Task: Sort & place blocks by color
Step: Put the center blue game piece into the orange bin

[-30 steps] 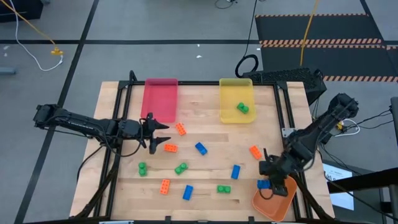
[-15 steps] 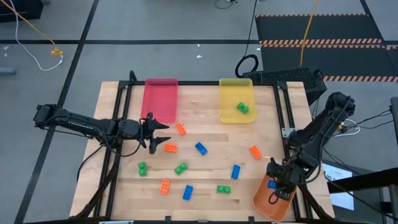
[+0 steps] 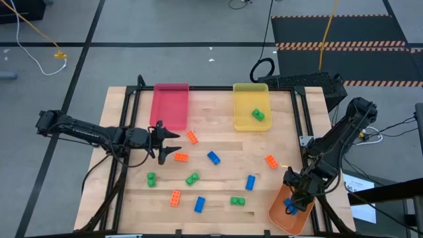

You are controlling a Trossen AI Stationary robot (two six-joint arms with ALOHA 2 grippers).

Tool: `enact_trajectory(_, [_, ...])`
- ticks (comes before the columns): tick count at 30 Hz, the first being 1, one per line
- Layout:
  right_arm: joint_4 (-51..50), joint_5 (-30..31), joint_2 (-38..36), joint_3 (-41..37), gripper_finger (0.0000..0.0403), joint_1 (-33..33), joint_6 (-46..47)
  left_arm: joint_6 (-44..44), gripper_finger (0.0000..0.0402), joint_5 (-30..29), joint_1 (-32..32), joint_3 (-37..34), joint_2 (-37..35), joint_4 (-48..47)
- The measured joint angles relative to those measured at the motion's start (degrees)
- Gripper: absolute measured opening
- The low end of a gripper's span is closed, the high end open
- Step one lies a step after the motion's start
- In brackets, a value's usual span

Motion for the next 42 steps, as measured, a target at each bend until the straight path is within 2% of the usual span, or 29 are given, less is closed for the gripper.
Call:
enact_trajectory(5, [3.06, 3.63, -2.14, 0.0, 0.0328, -1.65, -1.53, -0.09, 0.0255, 0.0, 0.0, 0.0, 0.0, 0.43])
enact_trajectory(10, [6.99, 19.43, -4.27, 0.0, 0.0328, -4.48, -12.54, -0.07, 0.0255, 0.0, 0.0, 0.0, 0.0, 3.04])
enact_trajectory(22, [20.11, 47.65, -4.78, -1.02, 0.0328, -15.95, -38.59, -0.21, 0.0255, 0.0, 0.0, -0.02, 0.0, 3.25])
enact_trajectory(30, [23.99, 49.28, -1.44, -5.41, 0.0312, -25.54, -45.11, -0.47, 0.0255, 0.0, 0.0, -0.02, 0.0, 2.94])
enact_trajectory(33, [30.6, 49.22, 0.59, -8.32, 0.0307, -27.42, -47.35, -1.66, 0.0255, -0.04, 0.0, -0.02, 0.0, 1.89])
enact_trajectory(38, [49.8, 47.24, 4.91, -13.64, 0.0304, -27.6, -53.81, -3.12, 0.0255, -1.27, 0.0, -0.02, 0.0, -0.51])
enact_trajectory(42, [52.91, 43.28, 9.21, -12.62, 0.0304, -29.03, -57.56, -3.33, 0.0255, -1.25, -0.07, -0.02, 0.0, -2.22])
